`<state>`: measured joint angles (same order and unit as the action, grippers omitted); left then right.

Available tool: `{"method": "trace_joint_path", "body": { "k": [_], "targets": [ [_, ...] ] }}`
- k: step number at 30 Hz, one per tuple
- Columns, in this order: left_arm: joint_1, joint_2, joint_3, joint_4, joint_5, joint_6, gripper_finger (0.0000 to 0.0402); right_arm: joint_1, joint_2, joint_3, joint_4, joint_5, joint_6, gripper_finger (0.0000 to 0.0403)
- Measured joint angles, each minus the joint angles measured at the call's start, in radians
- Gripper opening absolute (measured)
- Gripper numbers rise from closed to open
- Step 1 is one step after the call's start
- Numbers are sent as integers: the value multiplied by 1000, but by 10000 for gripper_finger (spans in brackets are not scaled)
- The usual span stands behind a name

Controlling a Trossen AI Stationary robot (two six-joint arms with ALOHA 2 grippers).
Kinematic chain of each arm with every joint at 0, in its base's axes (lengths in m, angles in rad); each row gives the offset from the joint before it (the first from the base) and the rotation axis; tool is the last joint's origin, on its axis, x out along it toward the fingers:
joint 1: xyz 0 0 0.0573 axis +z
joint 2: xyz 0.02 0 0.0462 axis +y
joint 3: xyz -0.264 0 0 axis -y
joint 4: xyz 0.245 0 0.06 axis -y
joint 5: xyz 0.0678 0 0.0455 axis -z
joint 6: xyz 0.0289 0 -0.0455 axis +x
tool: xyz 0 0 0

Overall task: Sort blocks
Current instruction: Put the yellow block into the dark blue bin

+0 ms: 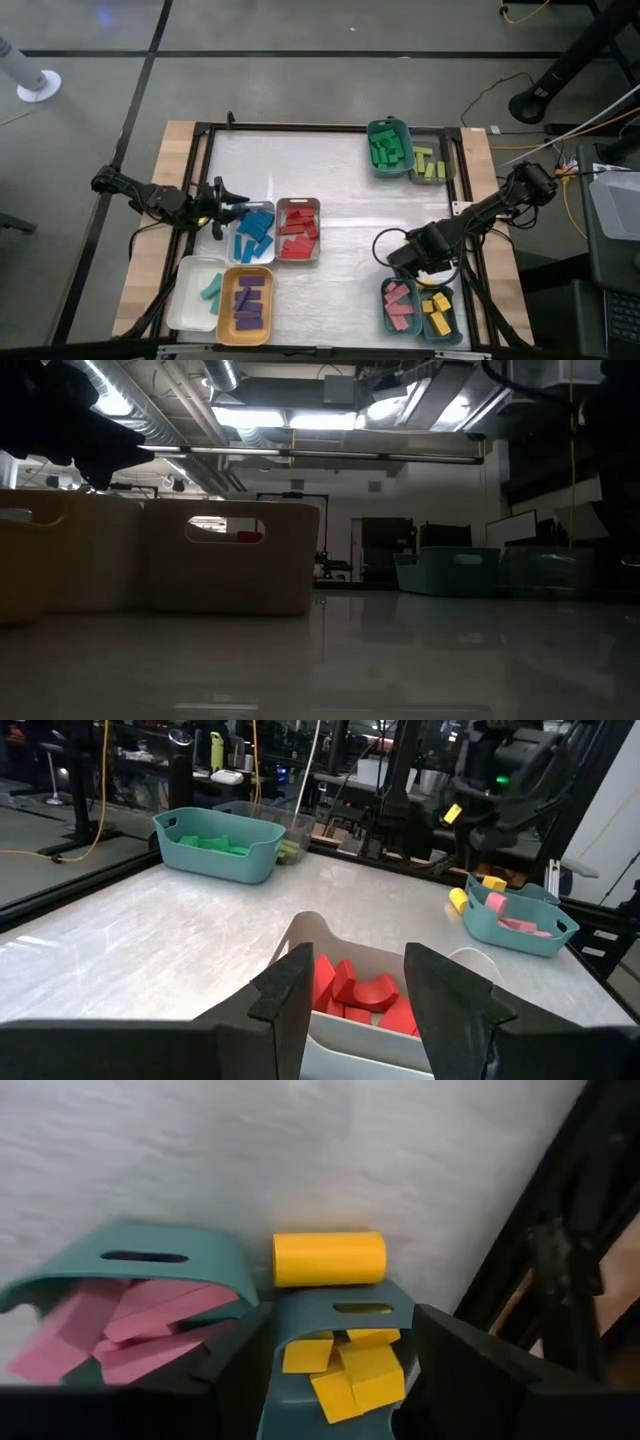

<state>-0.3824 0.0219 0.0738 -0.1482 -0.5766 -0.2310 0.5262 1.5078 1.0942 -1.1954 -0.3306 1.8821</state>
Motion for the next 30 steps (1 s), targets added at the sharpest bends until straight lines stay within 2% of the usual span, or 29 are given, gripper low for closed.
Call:
{"method": "trace_joint_path", "body": {
  "k": [5,10,16,30],
  "targets": [
    [0,0,0,0,0,-1,148,0,0,-61,97,-14,-36,237],
    [0,0,0,-1,0,-2,148,0,-1,-104,94,-44,-79,237],
    [0,0,0,-1,0,-5,148,0,-1,-152,130,-140,-171,237],
    [0,0,0,-1,0,-44,148,-1,-2,-267,296,-150,-189,237]
  ]
}}
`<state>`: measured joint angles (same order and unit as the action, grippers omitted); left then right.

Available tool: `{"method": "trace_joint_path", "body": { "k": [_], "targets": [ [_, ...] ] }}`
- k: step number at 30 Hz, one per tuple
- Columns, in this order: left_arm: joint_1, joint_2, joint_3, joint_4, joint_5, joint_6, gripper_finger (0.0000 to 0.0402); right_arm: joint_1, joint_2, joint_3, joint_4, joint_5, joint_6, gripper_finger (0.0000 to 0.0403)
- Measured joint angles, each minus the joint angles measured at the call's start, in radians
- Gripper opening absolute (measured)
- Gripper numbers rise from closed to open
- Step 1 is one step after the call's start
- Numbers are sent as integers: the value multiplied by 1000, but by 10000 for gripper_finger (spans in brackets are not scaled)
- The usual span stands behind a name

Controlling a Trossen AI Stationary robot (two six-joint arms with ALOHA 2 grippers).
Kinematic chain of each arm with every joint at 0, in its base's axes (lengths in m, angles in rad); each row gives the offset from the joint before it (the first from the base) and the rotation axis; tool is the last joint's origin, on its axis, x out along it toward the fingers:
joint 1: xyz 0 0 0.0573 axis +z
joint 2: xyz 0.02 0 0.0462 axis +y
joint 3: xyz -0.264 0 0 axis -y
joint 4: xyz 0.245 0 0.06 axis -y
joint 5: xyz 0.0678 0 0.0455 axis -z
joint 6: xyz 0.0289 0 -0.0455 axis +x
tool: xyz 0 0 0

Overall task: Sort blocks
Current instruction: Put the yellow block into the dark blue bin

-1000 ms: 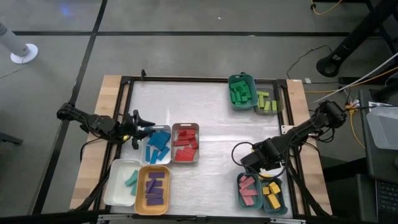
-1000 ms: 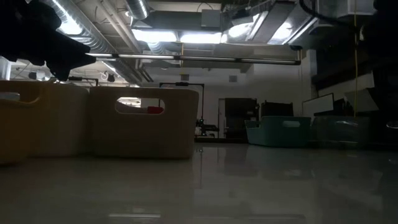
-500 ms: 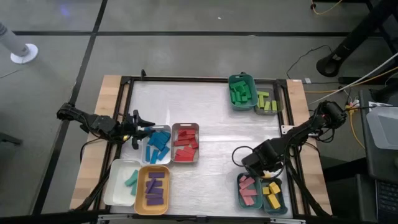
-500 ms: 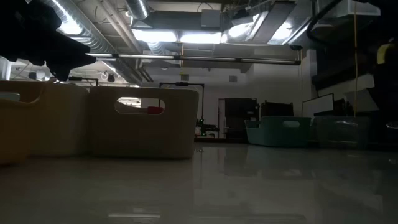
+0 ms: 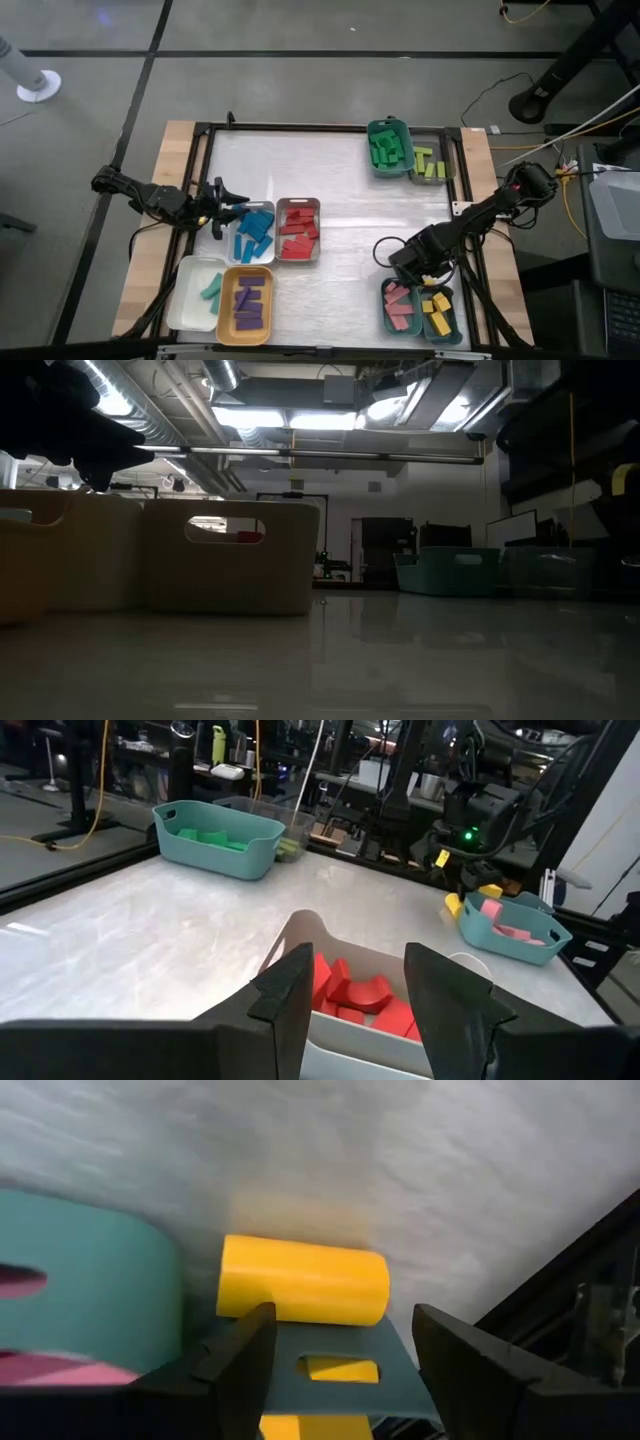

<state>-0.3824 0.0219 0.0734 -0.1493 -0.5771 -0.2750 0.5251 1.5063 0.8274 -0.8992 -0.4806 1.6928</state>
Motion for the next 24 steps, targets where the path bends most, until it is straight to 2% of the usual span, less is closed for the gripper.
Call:
{"method": "trace_joint_path", "body": {
  "k": [11,17,24],
  "targets": [
    [0,0,0,0,0,-14,148,-2,0,-63,40,-1,2,237],
    [0,0,0,0,-1,-16,148,-2,0,-72,39,52,24,237],
    [0,0,0,0,-1,-15,148,-2,-16,-72,73,17,18,237]
  ]
}}
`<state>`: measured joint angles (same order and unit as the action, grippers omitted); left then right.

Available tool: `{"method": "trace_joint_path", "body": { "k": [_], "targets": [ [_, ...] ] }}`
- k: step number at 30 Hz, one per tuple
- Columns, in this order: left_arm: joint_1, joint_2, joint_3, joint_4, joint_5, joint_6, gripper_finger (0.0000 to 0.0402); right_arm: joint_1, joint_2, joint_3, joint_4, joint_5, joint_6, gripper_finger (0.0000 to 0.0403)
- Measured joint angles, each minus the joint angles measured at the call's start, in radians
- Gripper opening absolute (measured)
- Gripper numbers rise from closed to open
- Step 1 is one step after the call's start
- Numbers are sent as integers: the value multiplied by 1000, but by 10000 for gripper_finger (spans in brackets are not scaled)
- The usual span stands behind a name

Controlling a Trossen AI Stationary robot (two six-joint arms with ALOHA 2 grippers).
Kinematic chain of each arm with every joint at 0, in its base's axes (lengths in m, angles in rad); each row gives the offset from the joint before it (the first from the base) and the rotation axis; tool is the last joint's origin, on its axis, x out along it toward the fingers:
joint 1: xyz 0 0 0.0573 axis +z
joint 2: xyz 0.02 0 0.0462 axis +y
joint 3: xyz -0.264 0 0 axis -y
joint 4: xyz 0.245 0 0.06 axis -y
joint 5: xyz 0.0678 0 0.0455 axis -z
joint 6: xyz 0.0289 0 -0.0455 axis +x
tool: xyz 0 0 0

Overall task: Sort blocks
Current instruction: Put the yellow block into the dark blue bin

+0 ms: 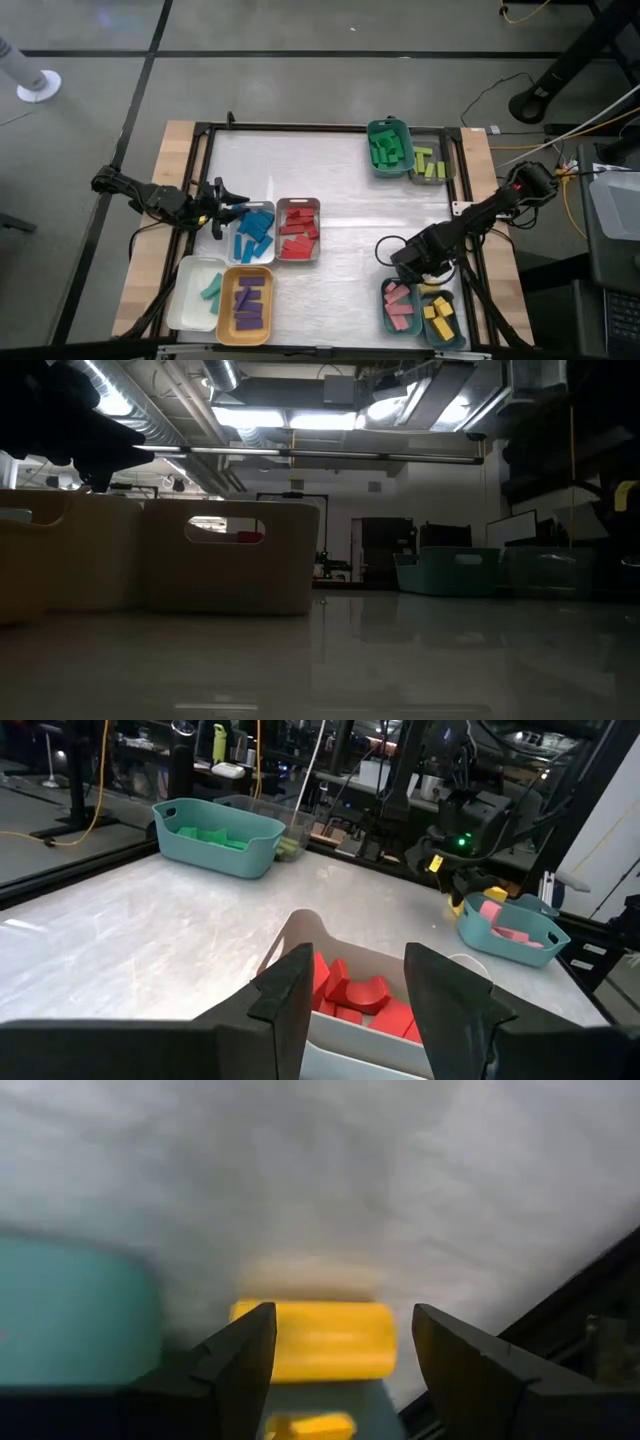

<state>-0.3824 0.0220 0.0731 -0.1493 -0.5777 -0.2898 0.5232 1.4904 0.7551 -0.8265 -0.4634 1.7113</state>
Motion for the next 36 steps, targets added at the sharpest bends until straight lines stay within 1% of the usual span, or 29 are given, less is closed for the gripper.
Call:
{"method": "trace_joint_path", "body": {
  "k": [3,7,10,14,20,29,36],
  "targets": [
    [0,0,0,0,0,-1,148,0,-30,0,9,5,5,237],
    [0,0,0,1,-1,1,148,0,-82,0,1,38,46,237],
    [0,0,0,1,-1,-1,148,0,-123,0,3,24,32,237],
    [0,0,0,1,-2,0,148,1,-147,1,5,-18,-40,237],
    [0,0,0,2,-2,-2,148,1,-128,1,-2,30,-121,237],
    [0,0,0,2,-2,-2,148,1,-105,1,31,22,-366,237],
    [0,0,0,2,-2,-3,148,10,-105,1,36,26,-514,237]
  ]
}}
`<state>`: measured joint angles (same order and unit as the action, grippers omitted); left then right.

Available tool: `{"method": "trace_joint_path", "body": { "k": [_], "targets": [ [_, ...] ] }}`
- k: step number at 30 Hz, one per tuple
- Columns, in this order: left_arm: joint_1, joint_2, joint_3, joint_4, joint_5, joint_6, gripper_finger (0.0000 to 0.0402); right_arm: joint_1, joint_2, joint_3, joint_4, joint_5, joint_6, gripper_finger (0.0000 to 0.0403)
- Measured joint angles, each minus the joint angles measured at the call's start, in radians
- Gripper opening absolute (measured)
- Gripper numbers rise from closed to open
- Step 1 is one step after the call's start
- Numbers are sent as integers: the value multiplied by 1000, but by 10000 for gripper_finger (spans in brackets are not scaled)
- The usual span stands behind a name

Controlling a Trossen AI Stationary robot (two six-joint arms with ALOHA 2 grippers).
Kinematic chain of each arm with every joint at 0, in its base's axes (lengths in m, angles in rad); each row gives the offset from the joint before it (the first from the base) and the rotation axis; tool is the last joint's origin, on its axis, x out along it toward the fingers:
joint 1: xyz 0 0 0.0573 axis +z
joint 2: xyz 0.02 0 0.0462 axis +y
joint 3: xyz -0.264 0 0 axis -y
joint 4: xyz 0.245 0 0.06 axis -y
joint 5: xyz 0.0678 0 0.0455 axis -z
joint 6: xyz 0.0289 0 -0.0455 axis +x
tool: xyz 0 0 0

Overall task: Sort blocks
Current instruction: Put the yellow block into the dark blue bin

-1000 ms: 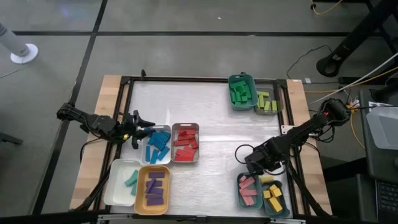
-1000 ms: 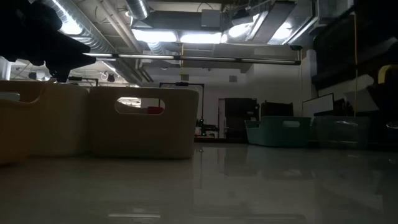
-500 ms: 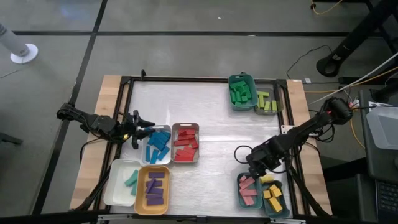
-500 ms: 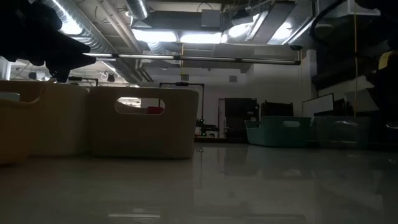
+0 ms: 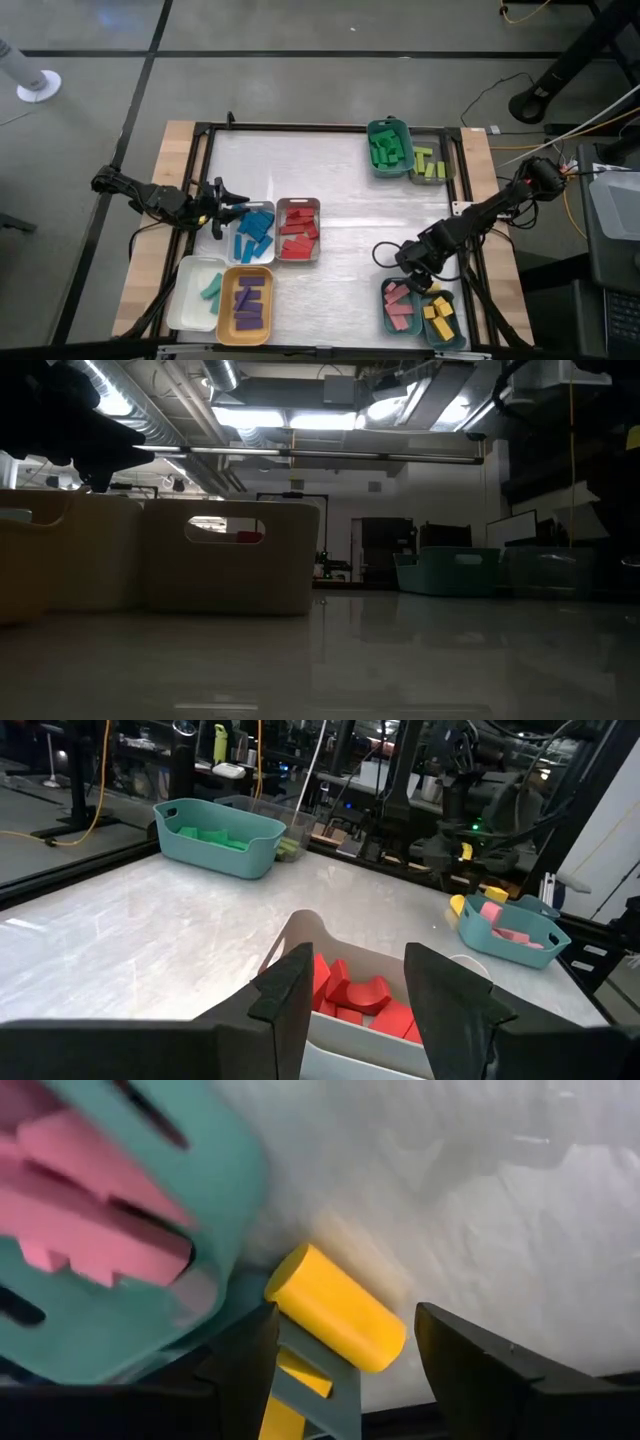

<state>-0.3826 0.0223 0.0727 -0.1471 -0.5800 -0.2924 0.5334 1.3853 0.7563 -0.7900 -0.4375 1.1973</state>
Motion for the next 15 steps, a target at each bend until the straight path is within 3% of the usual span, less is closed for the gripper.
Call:
{"method": "trace_joint_path", "body": {
  "k": [6,15],
  "targets": [
    [0,0,0,-1,0,-24,148,72,0,0,52,2,-57,237],
    [0,0,0,-1,-10,-46,148,145,0,0,54,104,-18,237]
  ]
}}
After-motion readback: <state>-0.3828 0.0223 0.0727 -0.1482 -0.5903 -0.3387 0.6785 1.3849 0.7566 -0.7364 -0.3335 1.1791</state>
